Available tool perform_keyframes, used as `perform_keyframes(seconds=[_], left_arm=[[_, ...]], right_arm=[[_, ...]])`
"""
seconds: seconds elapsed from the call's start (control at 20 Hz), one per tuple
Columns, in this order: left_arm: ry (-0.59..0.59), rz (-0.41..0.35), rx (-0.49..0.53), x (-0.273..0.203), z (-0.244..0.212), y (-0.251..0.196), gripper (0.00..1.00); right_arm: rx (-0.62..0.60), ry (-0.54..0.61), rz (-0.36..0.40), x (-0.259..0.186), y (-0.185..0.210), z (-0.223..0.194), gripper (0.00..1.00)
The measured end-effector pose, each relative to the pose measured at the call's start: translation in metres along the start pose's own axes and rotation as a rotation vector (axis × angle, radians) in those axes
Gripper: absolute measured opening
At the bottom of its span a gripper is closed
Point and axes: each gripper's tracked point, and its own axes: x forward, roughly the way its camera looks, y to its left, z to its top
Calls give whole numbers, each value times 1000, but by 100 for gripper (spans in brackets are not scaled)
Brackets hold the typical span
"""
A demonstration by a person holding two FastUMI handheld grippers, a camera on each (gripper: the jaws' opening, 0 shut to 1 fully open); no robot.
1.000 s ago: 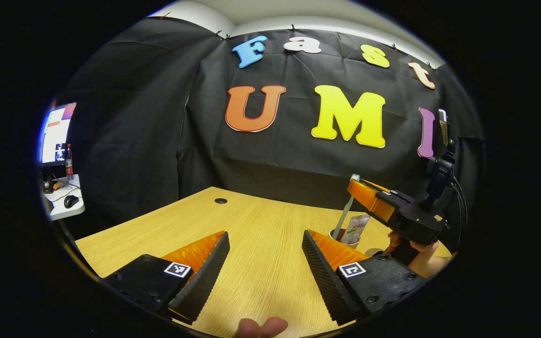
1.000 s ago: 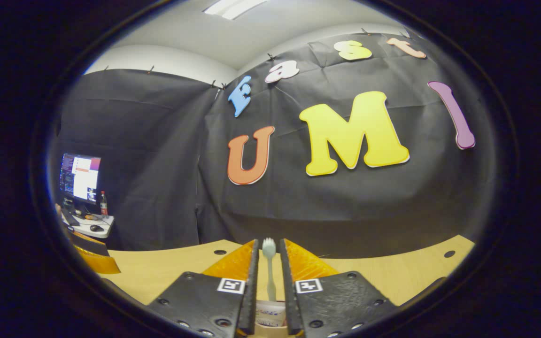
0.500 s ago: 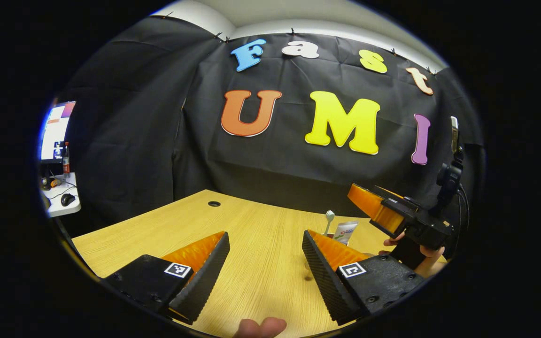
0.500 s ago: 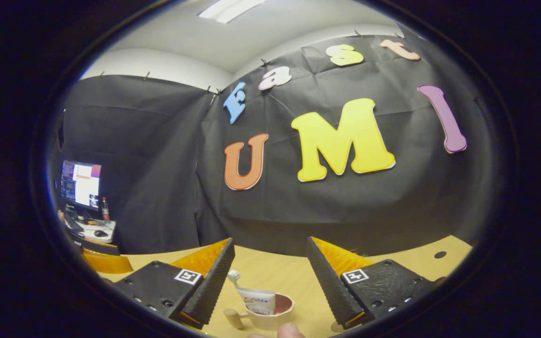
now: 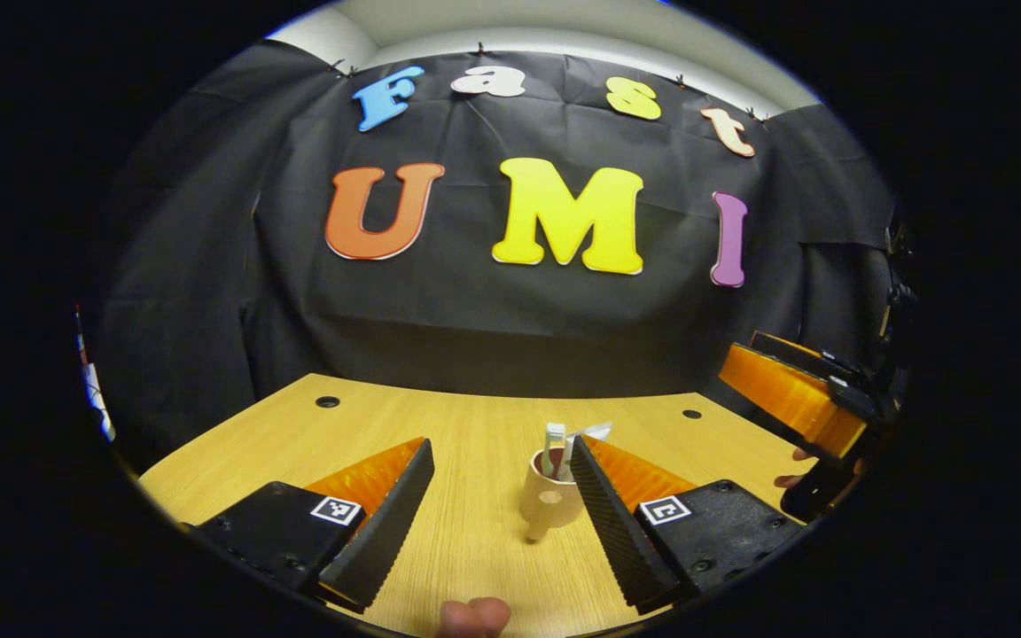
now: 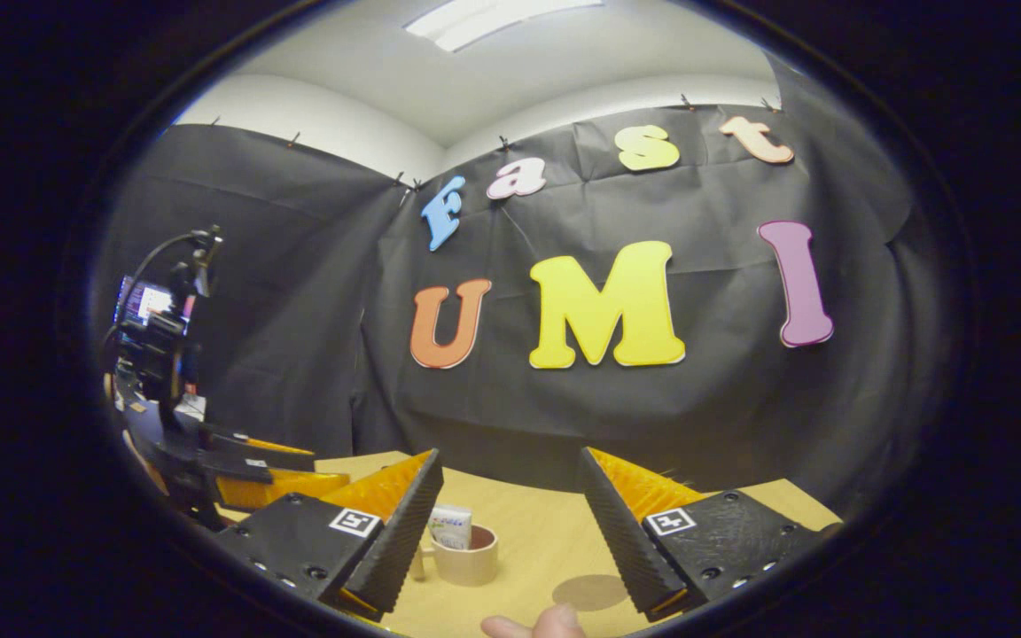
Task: Put the toothbrush and toothpaste on the desktop into the cup, then pick up the cup and place it on the coaster on the desktop.
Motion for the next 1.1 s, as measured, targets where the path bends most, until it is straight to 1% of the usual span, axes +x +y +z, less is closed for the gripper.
perform_keyframes(seconds=[0.1, 0.25, 0.35, 0.45, 0.5, 0.55, 0.65, 0.75, 0.85, 0.95, 1.0, 1.1], left_arm=[[66, -52, 49, 15, -8, -5, 98], [152, -118, 79, 28, -7, -9, 98], [207, -157, 132, 32, -6, -13, 98], [267, -196, 204, 34, -4, -17, 98], [305, -230, 239, 34, -5, -22, 98], [355, -269, 266, 34, -9, -26, 98], [519, -325, 317, 28, -26, -27, 99], [673, -323, 359, 25, -37, -19, 99], [771, -313, 403, 27, -41, -20, 99], [854, -307, 453, 21, -40, -21, 99], [887, -324, 473, 18, -41, -25, 99], [934, -333, 503, 19, -39, -27, 99]], right_arm=[[14, 15, -3, -22, -4, -2, 93], [22, 45, -27, -51, -16, -6, 93], [42, 49, -35, -67, -21, -2, 93], [32, 44, -37, -82, -25, 5, 93], [19, 41, -35, -90, -26, 8, 93], [9, 43, -29, -96, -27, 9, 93], [1, 70, -15, -109, -26, 4, 93], [1, 94, -23, -124, -31, 1, 93], [0, 98, -54, -134, -40, -3, 93], [13, 112, -79, -144, -47, -11, 93], [24, 120, -89, -147, -50, -14, 93], [40, 124, -109, -151, -59, -16, 93]])
